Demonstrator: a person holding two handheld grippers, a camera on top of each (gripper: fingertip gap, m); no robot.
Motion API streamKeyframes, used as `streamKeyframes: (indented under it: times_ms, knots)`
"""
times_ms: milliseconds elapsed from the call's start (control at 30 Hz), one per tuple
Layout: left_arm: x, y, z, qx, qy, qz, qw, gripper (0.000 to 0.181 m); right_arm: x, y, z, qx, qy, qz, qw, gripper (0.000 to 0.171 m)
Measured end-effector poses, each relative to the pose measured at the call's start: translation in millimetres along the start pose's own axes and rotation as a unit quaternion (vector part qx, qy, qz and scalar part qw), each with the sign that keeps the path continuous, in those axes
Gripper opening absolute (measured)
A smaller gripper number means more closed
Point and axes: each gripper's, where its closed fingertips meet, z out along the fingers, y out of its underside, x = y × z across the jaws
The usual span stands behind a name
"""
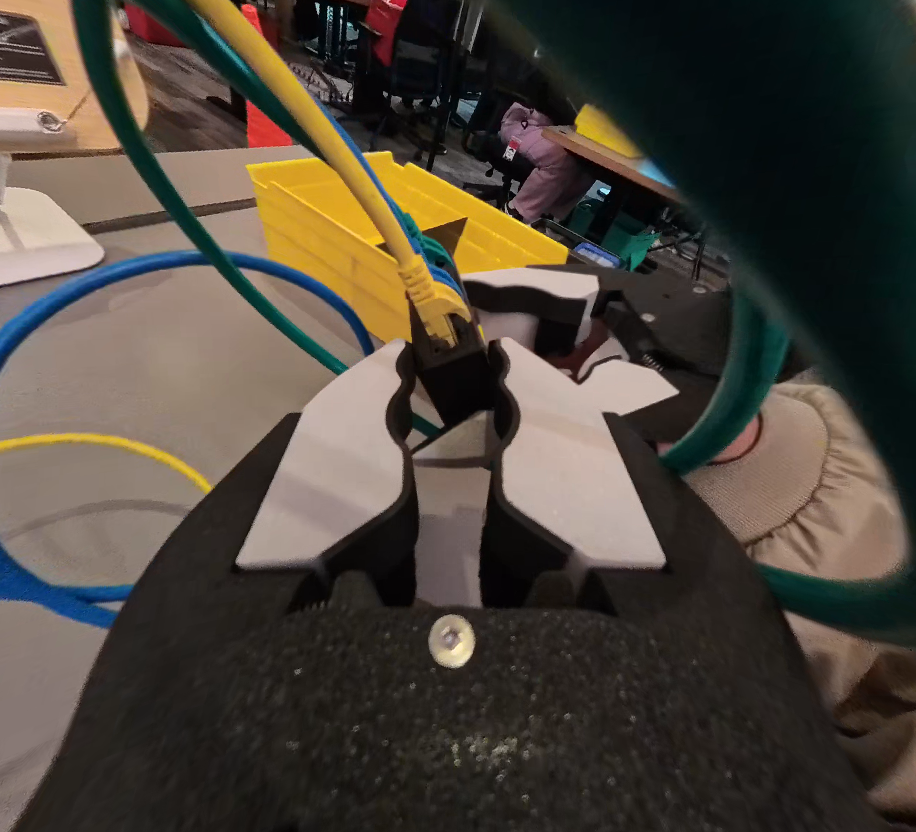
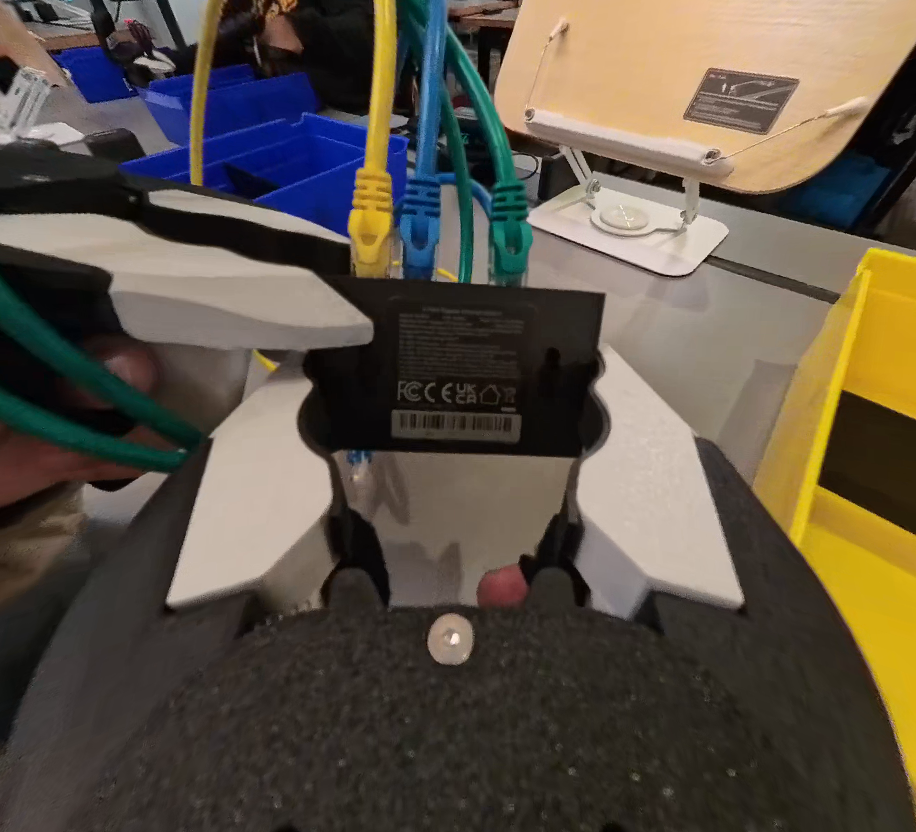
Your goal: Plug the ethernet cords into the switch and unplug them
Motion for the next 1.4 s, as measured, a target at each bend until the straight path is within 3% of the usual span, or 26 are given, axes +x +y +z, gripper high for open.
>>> streamKeyframes:
  times_ms: [33,333,433,567,667,800,900,1000,1100,1133,1300,1400]
  knots:
    - [-0.5,3.2,0.9,-0.006,-0.009,0.006,1.0,0.028,0.2,4.6,3.1,-0.005,0.007,-0.001,1.0,0.105]
    - [4.8,18.8,-0.1,-0.049,-0.027,0.058,0.997,0.035,3.8,19.9,5.5,0.026,-0.027,-0.002,0.999,0.104]
    - [-1.2,29.6,-24.0,-0.059,-0.045,0.08,0.994,0.035,22.1,14.8,-1.1,0.044,0.005,0.005,0.999,0.103]
    - [-14.5,70.0,-75.7,-0.09,-0.072,0.064,0.991,0.037,39.1,13.6,-6.7,0.048,0.032,-0.008,0.998,0.1]
    - [-33.3,96.0,-110.2,-0.106,-0.117,0.039,0.987,0.037,32.1,31.7,2.2,0.0,0.009,-0.016,1.0,0.1]
    - [-57.8,82.2,-126.4,-0.122,-0.156,0.085,0.976,0.039,5.5,51.5,15.2,-0.05,-0.038,-0.038,0.997,0.1]
    - [-67.1,52.6,-116.7,-0.18,-0.164,0.234,0.941,0.053,-11.1,64.0,21.4,-0.08,-0.073,-0.047,0.993,0.1]
    - [-70.9,32.1,-95.3,-0.256,-0.158,0.413,0.859,0.068,-6.1,70.2,21.7,-0.097,-0.07,-0.041,0.992,0.1]
    - [-74.2,2.5,-86.5,-0.298,-0.184,0.538,0.767,0.047,2.9,67.2,19.1,-0.091,-0.065,-0.017,0.994,0.099]
    - [-73.0,-7.7,-88.3,-0.308,-0.191,0.548,0.754,0.045,6.9,67.6,18.8,-0.092,-0.053,-0.019,0.994,0.099]
    - [-57.8,-7.2,-79.5,-0.352,-0.075,0.487,0.796,0.057,-1.9,74.8,14.2,-0.094,-0.073,-0.024,0.993,0.1]
    - [-70.3,14.1,-51.5,-0.389,-0.023,0.497,0.775,0.063,-13.9,75.2,12.8,-0.095,-0.098,-0.044,0.99,0.1]
